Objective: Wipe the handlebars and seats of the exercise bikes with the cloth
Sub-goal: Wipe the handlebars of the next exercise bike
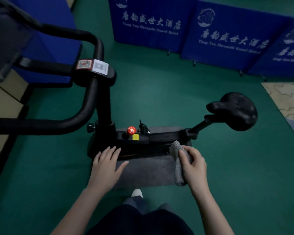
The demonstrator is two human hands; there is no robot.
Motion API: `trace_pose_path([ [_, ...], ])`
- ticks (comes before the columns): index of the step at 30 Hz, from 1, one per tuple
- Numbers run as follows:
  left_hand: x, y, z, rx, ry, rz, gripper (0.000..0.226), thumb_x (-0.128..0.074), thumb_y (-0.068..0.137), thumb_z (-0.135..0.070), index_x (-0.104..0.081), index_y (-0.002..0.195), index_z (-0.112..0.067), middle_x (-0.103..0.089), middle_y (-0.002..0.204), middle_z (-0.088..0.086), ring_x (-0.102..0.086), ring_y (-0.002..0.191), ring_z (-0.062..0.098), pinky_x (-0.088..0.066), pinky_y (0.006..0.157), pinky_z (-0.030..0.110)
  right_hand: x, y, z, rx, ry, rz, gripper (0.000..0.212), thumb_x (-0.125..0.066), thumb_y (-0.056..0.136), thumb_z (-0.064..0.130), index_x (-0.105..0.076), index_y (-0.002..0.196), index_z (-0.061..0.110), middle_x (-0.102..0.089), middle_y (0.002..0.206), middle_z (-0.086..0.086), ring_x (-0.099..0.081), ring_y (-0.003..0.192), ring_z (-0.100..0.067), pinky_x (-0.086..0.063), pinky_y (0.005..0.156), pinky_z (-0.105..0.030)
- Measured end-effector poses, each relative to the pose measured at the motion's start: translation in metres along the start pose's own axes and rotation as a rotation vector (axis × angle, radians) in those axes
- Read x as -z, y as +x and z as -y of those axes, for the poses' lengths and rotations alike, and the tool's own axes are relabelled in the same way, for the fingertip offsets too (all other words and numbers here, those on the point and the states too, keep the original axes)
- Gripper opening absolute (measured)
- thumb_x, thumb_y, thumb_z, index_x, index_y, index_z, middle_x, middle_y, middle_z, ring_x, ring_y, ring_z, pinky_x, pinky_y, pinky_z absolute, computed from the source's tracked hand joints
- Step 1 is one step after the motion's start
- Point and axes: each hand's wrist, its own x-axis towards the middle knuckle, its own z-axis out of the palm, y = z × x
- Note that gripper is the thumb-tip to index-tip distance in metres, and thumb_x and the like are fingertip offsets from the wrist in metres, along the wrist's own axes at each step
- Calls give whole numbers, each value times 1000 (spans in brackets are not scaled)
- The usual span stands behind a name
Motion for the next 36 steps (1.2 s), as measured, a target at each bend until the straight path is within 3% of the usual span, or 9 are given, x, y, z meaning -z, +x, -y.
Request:
trace_pose_path([
  [3, 3, 4, 7, 85, -29, -3, 68, -20, 94, -63, -20, 151, -26, -19, 158, -7, -8, 147, 10, -6, 121, 35, -14, 21, 16, 75, 0, 89, 14, -63, 89, 8, -65, 89, 22, -65, 92, 3, -58, 88, 1, -37, 73, 0],
  [7, 1, 2, 13, 227, -82, -9, 77, -10, 88, -67, -19, 151, -26, -18, 159, -7, -8, 147, 12, -6, 120, 35, -28, 52, 36, 172, -1, 209, 10, -63, 88, 6, -68, 90, 14, -65, 90, 1, -59, 88, -2, -38, 73, -3],
  [12, 1, 1, 7, 413, -108, -75, 92, 13, 81, -72, -20, 152, -24, -20, 158, -4, -14, 146, 14, -6, 120, 34, -41, 93, 62, 273, 61, 392, 9, -62, 90, 10, -67, 90, 16, -64, 90, 4, -58, 88, 2, -40, 74, -6],
  [15, 7, 1, -5, 561, -135, -135, 114, 29, 65, -77, -21, 151, -23, -22, 157, -3, -16, 145, 15, -9, 119, 34, -48, 118, 80, 389, 74, 535, 12, -63, 89, 10, -66, 87, 21, -64, 88, 7, -59, 86, 1, -41, 74, -8],
  [18, 14, -2, -21, 717, -171, -209, 121, 33, 60, -78, -24, 151, -22, -25, 157, -2, -18, 145, 15, -10, 118, 34, -56, 139, 98, 515, 93, 667, 10, -63, 89, 11, -67, 88, 20, -64, 88, 9, -59, 87, 0, -41, 75, -8],
  [29, 51, -33, -50, 1077, -220, -435, 114, 24, 68, -80, -31, 148, -20, -31, 154, -2, -21, 144, 15, -9, 119, 35, -88, 143, 173, 773, 303, 1074, 17, -60, 88, 18, -65, 94, 33, -64, 92, 13, -62, 92, -7, -42, 78, -8],
  [36, 72, -55, -10, 1176, -246, -539, 82, -7, 88, -73, -25, 150, -22, -24, 156, -5, -14, 146, 12, -3, 119, 33, -128, 107, 229, 887, 356, 1202, 14, -59, 91, 15, -65, 98, 25, -63, 97, 9, -60, 95, -3, -42, 80, -9],
])
